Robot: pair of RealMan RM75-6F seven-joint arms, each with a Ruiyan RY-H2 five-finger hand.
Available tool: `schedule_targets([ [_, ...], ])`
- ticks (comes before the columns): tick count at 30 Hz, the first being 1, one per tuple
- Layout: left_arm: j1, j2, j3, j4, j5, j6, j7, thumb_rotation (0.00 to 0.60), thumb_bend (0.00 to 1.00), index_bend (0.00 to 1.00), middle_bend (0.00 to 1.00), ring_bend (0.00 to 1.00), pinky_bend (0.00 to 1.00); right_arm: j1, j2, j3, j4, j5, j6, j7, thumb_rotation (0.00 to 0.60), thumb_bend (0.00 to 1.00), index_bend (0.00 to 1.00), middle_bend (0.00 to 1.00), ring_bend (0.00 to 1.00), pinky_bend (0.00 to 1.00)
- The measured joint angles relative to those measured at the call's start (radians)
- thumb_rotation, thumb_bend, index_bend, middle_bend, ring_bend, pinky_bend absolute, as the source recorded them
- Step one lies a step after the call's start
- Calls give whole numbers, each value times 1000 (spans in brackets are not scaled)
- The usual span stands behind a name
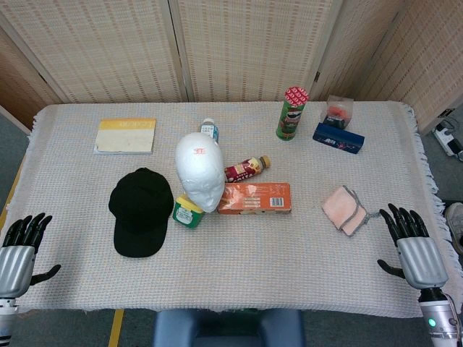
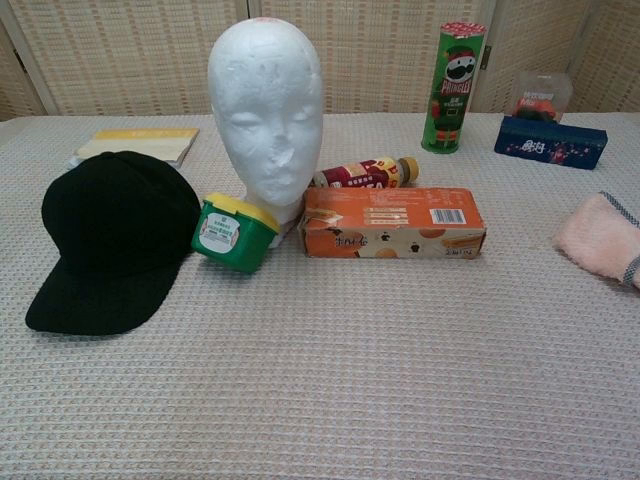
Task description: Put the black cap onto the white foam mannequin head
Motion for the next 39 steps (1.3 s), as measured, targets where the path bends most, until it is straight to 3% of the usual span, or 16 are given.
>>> schedule_targets([
  [6, -7, -16, 13, 6, 19, -15, -8, 600, 133, 93, 108, 3, 124, -5, 7, 2, -2, 10, 3, -1, 600, 62, 0, 0, 0, 0],
  [8, -6, -30, 21, 18, 38, -10, -24, 600, 133, 118, 170, 43, 180, -8, 11, 3, -4, 13, 7, 1, 600, 62, 0, 0, 0, 0],
  [10, -3, -48, 31, 42, 64, 4, -48, 600, 134, 181, 320, 170, 326, -11, 16, 5, -7, 18, 10, 4, 600, 62, 0, 0, 0, 0],
  [12, 1, -80, 43, 93, 100, 30, -85, 600, 134, 279, 522, 359, 511, -14, 18, 5, -9, 20, 12, 2, 600, 63, 0, 0, 0, 0],
  [14, 6, -121, 57, 169, 140, 61, -132, 600, 134, 354, 700, 537, 629, -15, 18, 3, -12, 19, 11, 2, 600, 62, 0, 0, 0, 0],
  [15, 8, -141, 64, 209, 157, 74, -153, 600, 134, 361, 720, 556, 641, -15, 18, 2, -13, 18, 10, 3, 600, 62, 0, 0, 0, 0],
  [18, 14, -210, 86, 350, 211, 117, -223, 600, 136, 420, 888, 735, 765, -15, 17, 1, -14, 17, 9, 3, 600, 61, 0, 0, 0, 0],
  [20, 16, -255, 101, 438, 245, 142, -263, 600, 142, 479, 996, 902, 909, -14, 17, 0, -14, 16, 6, 1, 600, 62, 0, 0, 0, 0],
  [24, 11, -351, 119, 612, 281, 163, -316, 600, 169, 511, 1000, 991, 984, -10, 9, -2, -12, 23, -8, -10, 600, 63, 0, 0, 0, 0],
  [32, -17, -567, 129, 956, 300, 164, -379, 600, 273, 397, 1000, 1000, 996, -4, 12, 4, -19, 69, -45, -22, 600, 62, 0, 0, 0, 0],
  [39, -60, -728, 122, 1178, 293, 178, -399, 600, 291, 350, 1000, 1000, 996, -2, 31, 4, -41, 93, -62, -20, 600, 63, 0, 0, 0, 0],
])
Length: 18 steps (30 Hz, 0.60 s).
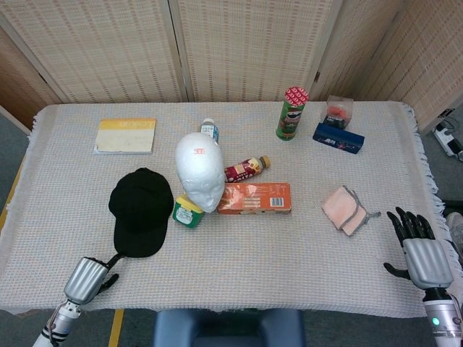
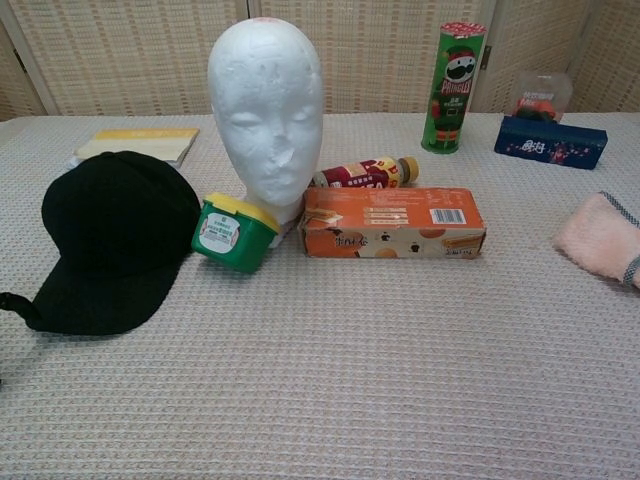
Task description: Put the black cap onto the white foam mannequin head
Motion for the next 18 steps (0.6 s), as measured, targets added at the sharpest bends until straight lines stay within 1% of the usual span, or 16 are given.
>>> schedule_targets([
  [2, -16, -34, -4, 44, -8, 0, -13, 600, 291, 344, 1000, 999, 995, 0, 3, 0, -3, 6, -5, 0, 600, 61, 0, 0, 0, 0],
  [8, -57, -89, -7, 133, -29, -19, -36, 600, 292, 340, 1000, 996, 994, 5, 19, -5, -23, 33, -36, -12, 600, 62, 0, 0, 0, 0],
  [18, -96, -129, -10, 212, -70, -89, -45, 600, 318, 379, 1000, 996, 994, 9, 24, -5, -32, 54, -48, -28, 600, 62, 0, 0, 0, 0],
])
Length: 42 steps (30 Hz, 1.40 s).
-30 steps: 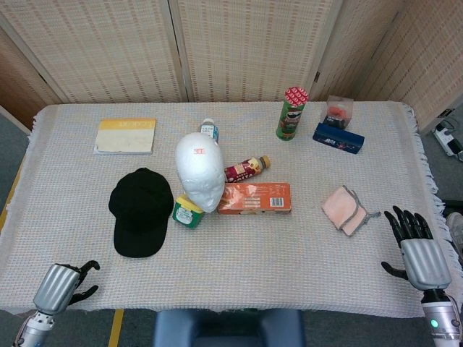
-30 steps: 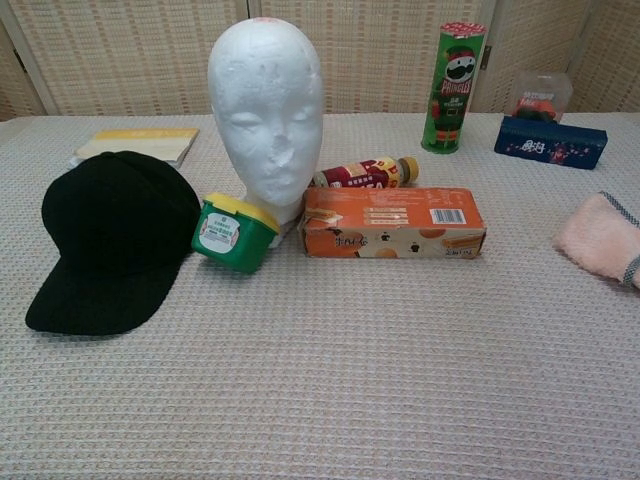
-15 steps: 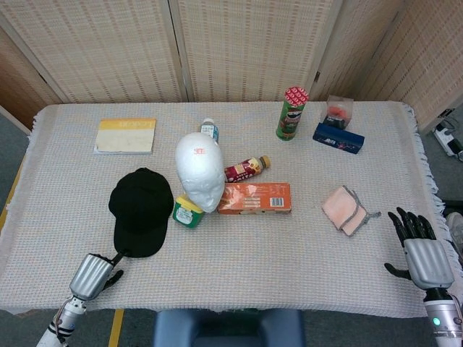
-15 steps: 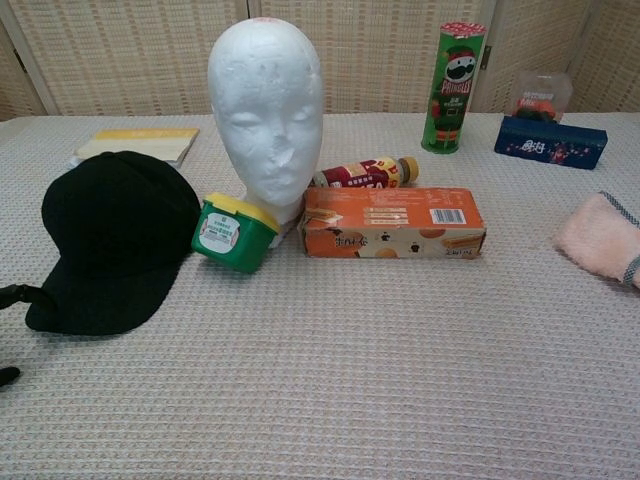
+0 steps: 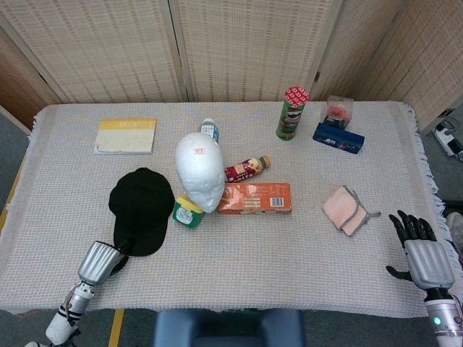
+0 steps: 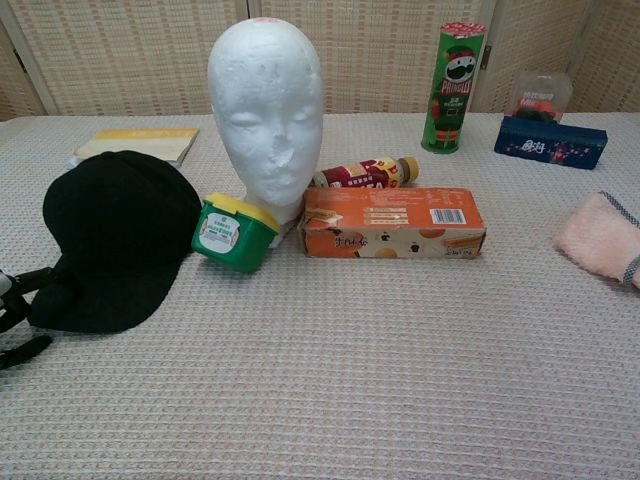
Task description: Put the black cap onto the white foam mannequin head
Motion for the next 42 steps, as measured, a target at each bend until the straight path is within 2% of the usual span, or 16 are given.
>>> schedule_targets([
  [10, -24, -18, -11, 24, -39, -38, -4, 600, 343, 435, 1000, 994, 994, 0, 3, -2, -5, 9, -3, -9, 600, 62, 0, 0, 0, 0],
  [19, -36, -34, -36, 25, -79, -34, -38, 600, 355, 575, 1000, 991, 993, 6, 3, -10, -8, 14, -20, -27, 600, 62, 0, 0, 0, 0],
  [26, -64, -48, -77, 11, -123, 18, -83, 600, 357, 672, 1000, 988, 992, 11, 4, -15, -11, 17, -31, -36, 600, 63, 0, 0, 0, 0],
  [33, -103, -54, -109, 2, -158, 49, -98, 600, 389, 686, 1000, 988, 992, 13, 9, -20, -17, 14, -37, -32, 600, 64, 0, 0, 0, 0],
  [42, -109, -40, -111, -4, -168, 71, -106, 600, 459, 690, 1000, 990, 991, 16, 9, -26, -18, 12, -44, -40, 600, 62, 0, 0, 0, 0],
])
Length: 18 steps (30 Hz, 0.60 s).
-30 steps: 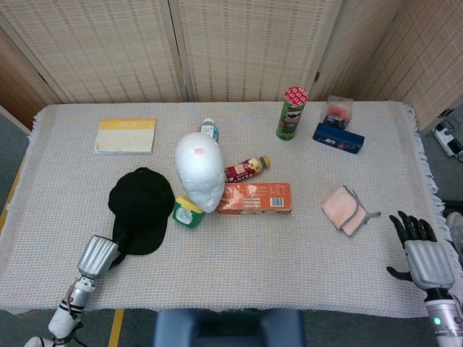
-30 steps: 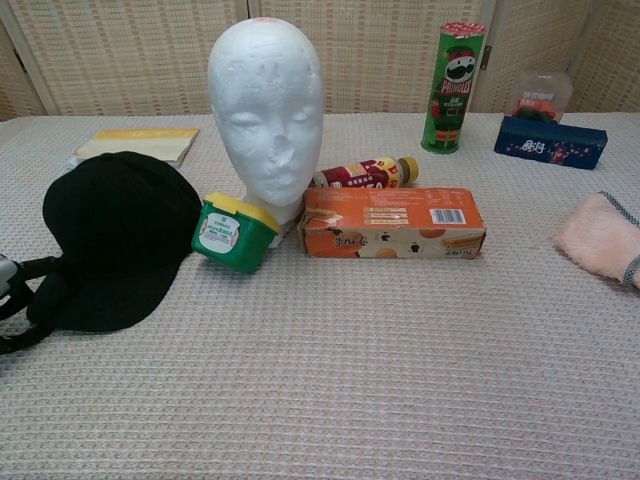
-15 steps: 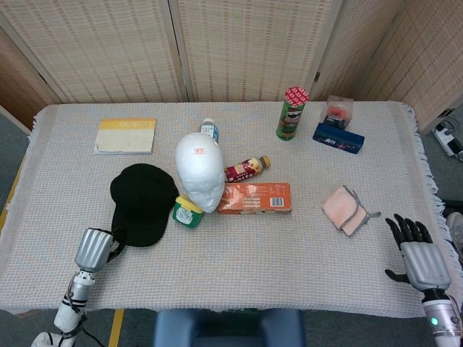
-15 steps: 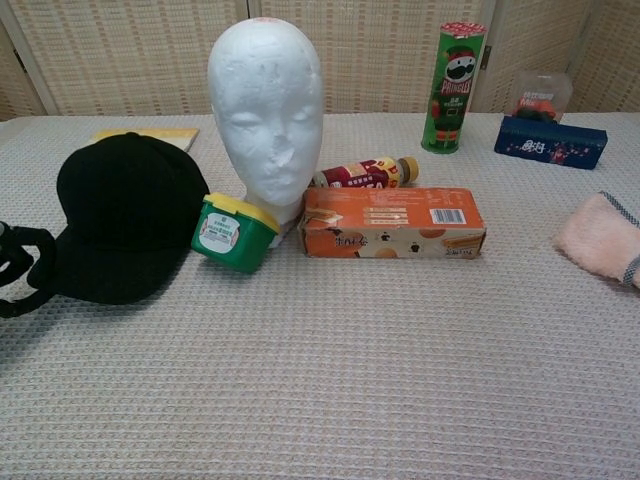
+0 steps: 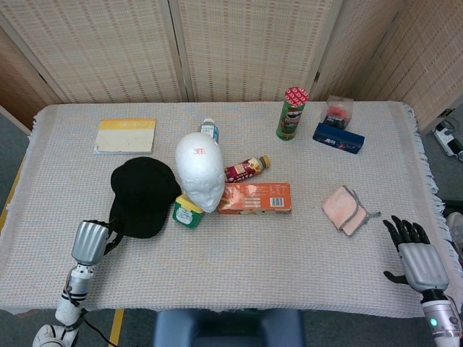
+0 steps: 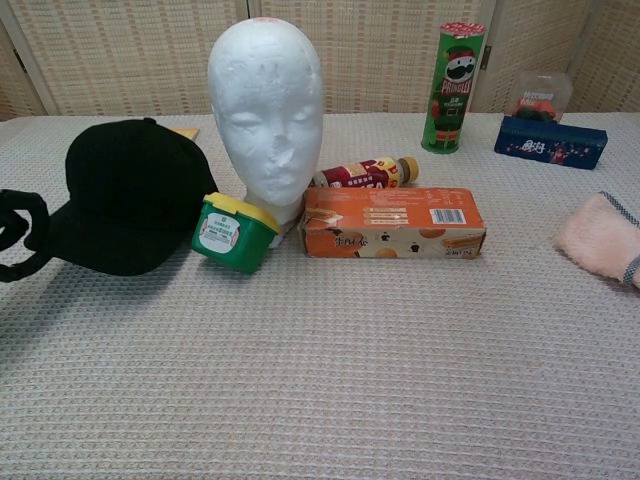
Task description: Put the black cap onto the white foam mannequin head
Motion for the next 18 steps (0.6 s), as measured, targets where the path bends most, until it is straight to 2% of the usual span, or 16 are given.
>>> schedule_targets([
  [10, -22, 20, -19, -18, -18, 45, -10, 600, 508, 693, 1000, 990, 990, 1, 0, -4, -2, -4, 0, -1, 600, 62, 0, 0, 0, 0],
  [18, -67, 55, -67, -45, -55, 101, -17, 600, 522, 696, 1000, 992, 991, -1, 2, -6, -4, -13, 6, 7, 600, 63, 0, 0, 0, 0],
])
